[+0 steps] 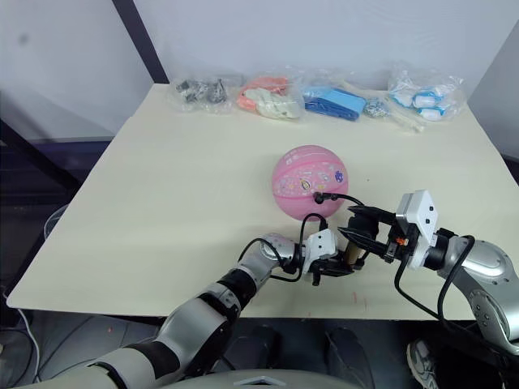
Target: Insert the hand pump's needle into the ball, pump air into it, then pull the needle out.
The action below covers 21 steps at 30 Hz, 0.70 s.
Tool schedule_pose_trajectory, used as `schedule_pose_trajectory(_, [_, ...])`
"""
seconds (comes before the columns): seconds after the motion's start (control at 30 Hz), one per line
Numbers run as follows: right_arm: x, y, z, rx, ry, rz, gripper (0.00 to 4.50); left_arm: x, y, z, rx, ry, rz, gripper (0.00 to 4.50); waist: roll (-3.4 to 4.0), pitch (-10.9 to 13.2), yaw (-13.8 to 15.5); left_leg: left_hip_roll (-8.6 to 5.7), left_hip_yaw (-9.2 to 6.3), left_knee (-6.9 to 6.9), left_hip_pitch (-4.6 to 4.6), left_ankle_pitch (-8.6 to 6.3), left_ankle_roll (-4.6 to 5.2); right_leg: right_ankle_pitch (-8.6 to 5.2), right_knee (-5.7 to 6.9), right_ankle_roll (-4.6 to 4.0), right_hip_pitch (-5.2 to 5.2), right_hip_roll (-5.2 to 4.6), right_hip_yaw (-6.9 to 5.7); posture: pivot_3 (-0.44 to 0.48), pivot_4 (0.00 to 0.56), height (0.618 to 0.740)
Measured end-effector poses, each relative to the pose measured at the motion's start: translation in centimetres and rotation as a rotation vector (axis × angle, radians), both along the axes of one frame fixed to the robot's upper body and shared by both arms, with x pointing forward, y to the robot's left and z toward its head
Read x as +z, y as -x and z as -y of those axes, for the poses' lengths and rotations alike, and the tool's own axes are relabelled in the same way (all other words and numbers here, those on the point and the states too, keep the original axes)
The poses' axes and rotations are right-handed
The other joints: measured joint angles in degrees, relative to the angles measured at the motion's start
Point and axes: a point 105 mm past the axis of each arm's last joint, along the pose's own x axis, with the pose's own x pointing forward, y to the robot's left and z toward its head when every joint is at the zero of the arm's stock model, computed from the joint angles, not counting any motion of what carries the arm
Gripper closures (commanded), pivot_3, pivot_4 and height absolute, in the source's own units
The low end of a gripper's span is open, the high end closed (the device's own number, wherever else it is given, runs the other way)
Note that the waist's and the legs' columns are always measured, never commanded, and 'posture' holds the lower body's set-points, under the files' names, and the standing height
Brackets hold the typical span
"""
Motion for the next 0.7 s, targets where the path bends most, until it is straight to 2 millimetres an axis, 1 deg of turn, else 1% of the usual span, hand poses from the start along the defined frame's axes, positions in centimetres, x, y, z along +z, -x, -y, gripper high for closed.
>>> schedule_pose_trajectory(0.13, [1.0,-0.1,1.1,-0.010,-0.003,-0.057,2.76,0.1,0.0,0.1,-0.005,0.004,-0.001,3.40,0.14,0.14,0.02,-0.03,0.01,0.01,-0.06,0.00,0.01,0.10,-0.01,-0.17,-0.02,-0.04,0.00,0.000,0.150,0.740])
schedule_pose_trajectory(0.17, [1.5,-0.2,1.3,-0.009,-0.009,-0.072,2.76,0.1,0.0,0.1,-0.005,0.006,0.000,3.40,0.23,0.22,0.02,-0.03,0.01,0.02,-0.08,0.00,0.01,0.10,-0.01,-0.17,-0.02,-0.04,0.00,0.000,0.150,0.740])
schedule_pose_trajectory(0.23, [3.5,-0.4,1.7,-0.005,-0.028,-0.064,2.76,0.2,0.0,0.2,-0.009,0.008,0.001,3.40,0.43,0.35,0.07,-0.04,0.01,0.03,-0.15,0.00,0.01,0.11,-0.01,-0.18,-0.08,-0.06,0.00,0.000,0.150,0.740])
schedule_pose_trajectory(0.37, [6.8,-0.1,2.3,0.019,-0.029,-0.045,2.76,0.3,0.1,0.3,-0.012,0.012,0.001,3.40,0.49,0.48,0.33,-0.05,0.01,0.05,-0.24,0.00,0.01,0.12,-0.01,-0.18,-0.10,-0.09,-0.02,0.000,0.150,0.740])
schedule_pose_trajectory(0.43, [8.7,0.2,2.5,0.035,-0.035,-0.024,2.76,0.4,0.0,0.3,-0.013,0.013,0.001,3.40,0.41,0.58,0.41,-0.05,0.01,0.05,-0.26,0.00,0.01,0.12,-0.01,-0.19,-0.10,-0.09,-0.01,0.000,0.150,0.740])
schedule_pose_trajectory(0.47, [8.9,0.3,2.5,0.037,-0.036,-0.022,2.76,0.4,0.1,0.4,-0.013,0.013,0.001,3.40,0.39,0.59,0.46,-0.05,0.00,0.05,-0.27,0.00,0.01,0.12,-0.01,-0.19,-0.11,-0.09,-0.02,0.000,0.150,0.740])
schedule_pose_trajectory(0.57, [10.8,0.6,2.7,0.050,-0.029,-0.014,2.76,0.5,0.1,0.5,-0.016,0.015,0.003,3.40,0.46,0.68,0.58,-0.07,0.03,0.08,-0.39,0.00,0.02,0.12,-0.02,-0.18,-0.20,-0.12,-0.01,0.000,0.150,0.740])
schedule_pose_trajectory(0.67, [13.6,1.2,2.8,0.074,-0.037,0.023,2.76,0.5,0.1,0.5,-0.016,0.020,0.000,3.40,0.46,0.72,0.66,-0.05,-0.02,0.08,-0.44,0.00,0.01,0.13,-0.02,-0.20,-0.23,-0.13,-0.05,0.000,0.150,0.740])
schedule_pose_trajectory(0.7, [13.6,1.2,2.8,0.074,-0.036,0.021,2.76,0.5,0.1,0.5,-0.016,0.020,0.000,3.40,0.42,0.74,0.69,-0.05,-0.03,0.08,-0.46,0.00,0.01,0.13,-0.02,-0.20,-0.24,-0.13,-0.06,0.000,0.150,0.740])
